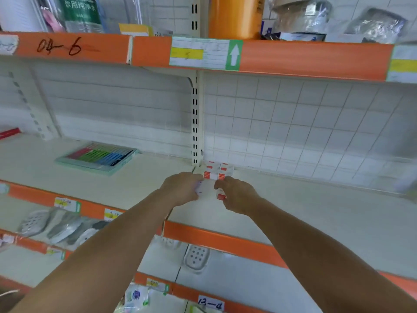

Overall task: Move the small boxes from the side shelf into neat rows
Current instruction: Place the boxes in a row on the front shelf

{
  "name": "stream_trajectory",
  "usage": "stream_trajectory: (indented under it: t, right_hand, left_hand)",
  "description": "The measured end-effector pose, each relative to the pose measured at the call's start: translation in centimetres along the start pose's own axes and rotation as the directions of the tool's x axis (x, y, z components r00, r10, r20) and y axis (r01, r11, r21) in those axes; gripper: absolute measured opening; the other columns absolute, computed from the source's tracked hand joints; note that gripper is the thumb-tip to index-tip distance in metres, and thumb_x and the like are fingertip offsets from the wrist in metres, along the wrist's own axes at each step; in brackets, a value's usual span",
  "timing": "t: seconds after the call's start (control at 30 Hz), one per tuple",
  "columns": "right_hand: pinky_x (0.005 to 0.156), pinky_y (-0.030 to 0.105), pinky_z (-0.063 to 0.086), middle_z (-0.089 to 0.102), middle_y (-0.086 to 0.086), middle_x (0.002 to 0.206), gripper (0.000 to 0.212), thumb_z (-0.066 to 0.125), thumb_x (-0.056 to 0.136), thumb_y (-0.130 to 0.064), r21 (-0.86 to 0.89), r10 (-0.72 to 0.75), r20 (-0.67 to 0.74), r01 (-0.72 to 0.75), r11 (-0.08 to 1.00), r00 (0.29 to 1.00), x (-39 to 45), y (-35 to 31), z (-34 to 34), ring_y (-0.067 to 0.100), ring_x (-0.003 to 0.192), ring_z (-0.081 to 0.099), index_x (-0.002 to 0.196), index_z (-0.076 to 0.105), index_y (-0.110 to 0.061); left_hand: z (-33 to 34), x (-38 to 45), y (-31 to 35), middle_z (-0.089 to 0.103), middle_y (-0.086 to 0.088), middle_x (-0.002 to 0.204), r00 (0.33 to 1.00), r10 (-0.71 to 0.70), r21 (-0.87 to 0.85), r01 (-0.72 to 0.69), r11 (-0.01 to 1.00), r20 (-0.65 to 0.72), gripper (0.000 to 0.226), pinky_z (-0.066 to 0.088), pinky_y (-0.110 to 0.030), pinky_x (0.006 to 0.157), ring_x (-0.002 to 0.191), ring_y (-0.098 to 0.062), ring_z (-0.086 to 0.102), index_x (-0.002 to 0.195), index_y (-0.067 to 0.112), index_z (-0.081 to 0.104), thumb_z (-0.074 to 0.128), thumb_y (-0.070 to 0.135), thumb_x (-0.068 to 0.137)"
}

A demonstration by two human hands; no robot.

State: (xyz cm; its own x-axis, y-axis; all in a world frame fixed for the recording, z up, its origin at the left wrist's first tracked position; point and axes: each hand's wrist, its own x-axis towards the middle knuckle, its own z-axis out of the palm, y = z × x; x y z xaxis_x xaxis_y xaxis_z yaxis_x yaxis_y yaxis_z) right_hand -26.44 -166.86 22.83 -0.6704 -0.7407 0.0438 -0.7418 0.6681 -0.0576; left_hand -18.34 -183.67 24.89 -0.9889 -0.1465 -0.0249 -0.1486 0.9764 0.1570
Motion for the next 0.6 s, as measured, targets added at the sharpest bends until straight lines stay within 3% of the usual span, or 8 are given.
stream_trajectory:
  t: [0.17,0.33,0.47,0.6]
  right_hand:
    - [0.081,0.036,0.048,0.051,0.005,0.133,0.06,0.054,0.089,-0.01,0.024,0.13,0.013,-0.13,0.991,0.991,0.6,-1.8,0.8,0.028,0.113,0.057,0.144,0.03,-0.021]
    - [0.076,0.036,0.047,0.056,0.007,0.124,0.048,0.053,0.089,-0.013,0.08,0.221,0.014,-0.222,0.972,0.975,1.8,-1.4,1.7,0.03,0.104,0.059,0.134,0.038,-0.016]
    - [0.079,0.037,0.049,0.056,0.007,0.121,0.051,0.055,0.091,-0.017,0.091,0.227,-0.004,-0.226,0.97,0.974,2.7,-0.3,2.1,0.029,0.105,0.057,0.138,0.037,-0.02]
    - [0.08,0.036,0.048,0.057,0.005,0.123,0.051,0.053,0.095,-0.032,0.006,0.215,-0.013,-0.215,0.977,0.976,3.6,0.8,2.4,0.029,0.106,0.057,0.142,0.035,-0.025]
  left_hand:
    - [0.8,1.3,-2.3,0.057,-0.001,0.123,0.995,0.095,-0.02,-0.095,0.995,0.009,0.047,0.043,-0.029,0.079,0.109,-0.022,0.055,0.132,0.023,0.047,0.061,0.024,0.087]
    - [1.9,3.6,-3.0,0.055,0.0,0.099,0.986,0.166,-0.072,-0.165,0.984,0.01,0.026,0.038,-0.03,0.066,0.088,-0.02,0.054,0.099,0.018,0.041,0.062,0.023,0.086]
    - [3.0,5.7,-3.0,0.06,0.001,0.107,0.982,0.186,-0.126,-0.182,0.975,0.018,0.033,0.041,-0.029,0.07,0.093,-0.02,0.057,0.112,0.016,0.051,0.065,0.027,0.084]
    - [4.4,7.5,-3.2,0.061,0.003,0.107,0.982,0.19,-0.142,-0.187,0.972,0.003,0.034,0.044,-0.028,0.072,0.094,-0.018,0.059,0.113,0.017,0.055,0.065,0.029,0.083]
